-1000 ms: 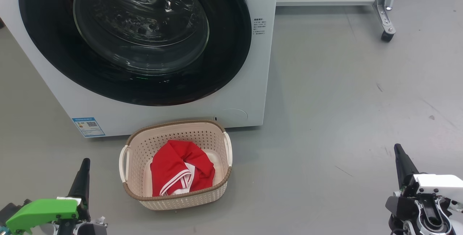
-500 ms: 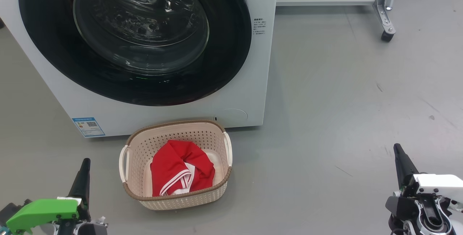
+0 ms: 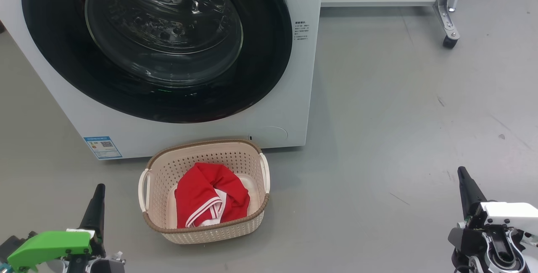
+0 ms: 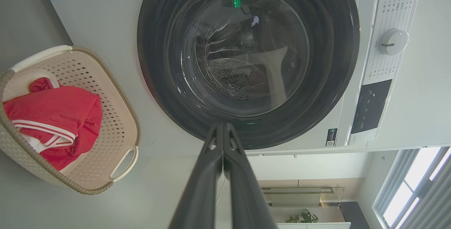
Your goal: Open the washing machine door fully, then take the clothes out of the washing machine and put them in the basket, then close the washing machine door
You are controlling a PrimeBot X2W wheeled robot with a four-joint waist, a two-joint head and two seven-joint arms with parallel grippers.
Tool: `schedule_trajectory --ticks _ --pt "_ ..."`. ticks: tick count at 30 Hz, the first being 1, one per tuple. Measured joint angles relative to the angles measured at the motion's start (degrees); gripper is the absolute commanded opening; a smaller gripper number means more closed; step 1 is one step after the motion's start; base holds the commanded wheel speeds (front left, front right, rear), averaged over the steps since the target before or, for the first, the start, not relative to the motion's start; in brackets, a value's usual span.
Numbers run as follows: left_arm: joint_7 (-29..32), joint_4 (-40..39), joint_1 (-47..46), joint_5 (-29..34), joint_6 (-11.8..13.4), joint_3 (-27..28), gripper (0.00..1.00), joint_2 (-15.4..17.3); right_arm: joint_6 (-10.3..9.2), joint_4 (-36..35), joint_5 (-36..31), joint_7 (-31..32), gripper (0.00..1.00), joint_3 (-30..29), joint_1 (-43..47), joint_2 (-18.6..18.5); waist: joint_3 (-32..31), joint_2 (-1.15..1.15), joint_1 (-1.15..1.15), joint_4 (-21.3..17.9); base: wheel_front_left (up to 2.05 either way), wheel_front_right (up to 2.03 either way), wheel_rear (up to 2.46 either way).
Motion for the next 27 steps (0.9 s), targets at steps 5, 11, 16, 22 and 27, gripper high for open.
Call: schedule_trajectory --ticks 5,11,16,22,27 --pt "0.0 0.0 0.0 0.0 0.0 0.0 0.00 0.0 0.00 0.0 0.0 0.0 0.00 0.0 0.0 0.0 0.0 0.00 0.00 0.0 0.00 0.00 0.00" --pt "0.0 0.0 0.0 0.0 0.0 0.0 0.00 0.0 0.00 0.0 0.0 0.0 0.00 -0.1 0.0 0.0 0.0 0.00 0.00 0.0 0.00 0.00 0.00" --pt "0.0 0.0 0.0 0.0 0.0 0.0 0.00 0.0 0.00 0.0 0.0 0.0 0.00 -0.1 0.0 0.0 0.0 0.00 0.00 0.0 0.00 0.00 0.00" --pt "0.0 0.0 0.0 0.0 0.0 0.0 0.00 0.0 0.00 0.0 0.0 0.0 0.00 -0.1 0.0 0.0 0.0 0.00 0.00 0.0 0.00 0.00 0.00" --pt "0.0 0.0 0.0 0.0 0.0 0.0 0.00 0.0 0.00 -0.1 0.0 0.0 0.00 -0.1 0.0 0.0 0.0 0.00 0.00 0.0 0.00 0.00 0.00"
